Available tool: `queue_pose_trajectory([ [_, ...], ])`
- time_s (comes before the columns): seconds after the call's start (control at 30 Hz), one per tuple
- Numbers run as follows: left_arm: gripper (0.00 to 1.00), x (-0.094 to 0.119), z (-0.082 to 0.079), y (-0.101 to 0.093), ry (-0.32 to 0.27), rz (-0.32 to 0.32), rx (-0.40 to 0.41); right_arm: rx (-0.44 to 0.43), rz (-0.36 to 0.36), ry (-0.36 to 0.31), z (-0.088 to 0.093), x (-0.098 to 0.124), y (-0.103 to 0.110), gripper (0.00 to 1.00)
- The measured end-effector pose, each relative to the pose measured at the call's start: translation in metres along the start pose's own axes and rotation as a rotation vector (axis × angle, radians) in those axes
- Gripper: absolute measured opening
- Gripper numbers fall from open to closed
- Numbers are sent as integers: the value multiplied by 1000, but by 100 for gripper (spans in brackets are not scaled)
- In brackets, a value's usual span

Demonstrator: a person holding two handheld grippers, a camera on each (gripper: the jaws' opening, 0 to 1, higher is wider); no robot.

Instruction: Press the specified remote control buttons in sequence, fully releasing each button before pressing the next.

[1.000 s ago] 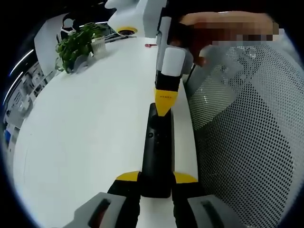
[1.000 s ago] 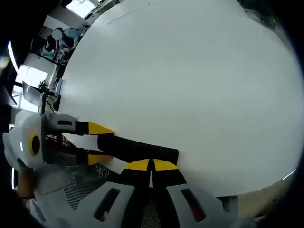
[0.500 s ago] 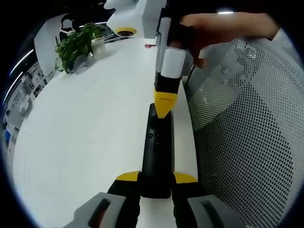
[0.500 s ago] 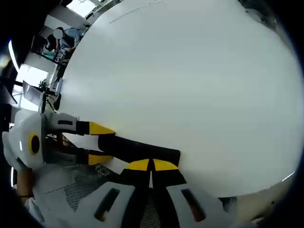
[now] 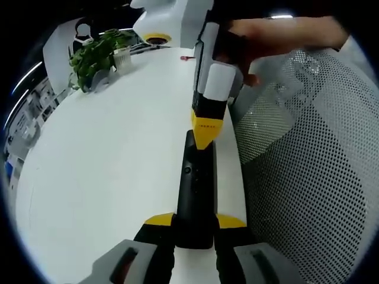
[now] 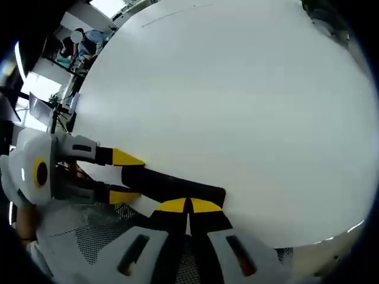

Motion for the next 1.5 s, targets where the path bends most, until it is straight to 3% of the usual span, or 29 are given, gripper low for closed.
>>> queue_pose_trajectory([
  [0.17, 25, 0, 0, 0, -4, -1, 3, 25, 14, 8, -1, 0, 0, 0],
  [0.4, 25, 0, 0, 0, -8, -3, 8, -12, -3, 1, -1, 1, 0, 0],
  [0.67, 25, 0, 0, 0, -9, -4, 10, 27, 5, -59, -10, 3, 3, 0],
  [1.1, 25, 0, 0, 0, -9, -3, 10, 87, 8, -99, -17, 0, 6, 0],
  [1.5, 25, 0, 0, 0, -7, -2, 8, 87, 0, -69, -13, -4, 8, 0],
])
Point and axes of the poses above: the point that each gripper's makers call its tool centre point, and the gripper's own axes: x roughly backward along the fingers, y roughly to its left, z roughly out of its underside, the point moved 2 cm from there along x, roughly backward along the fingers, and after that the axes turned 8 degrees about -z, right-handed, at the moved point
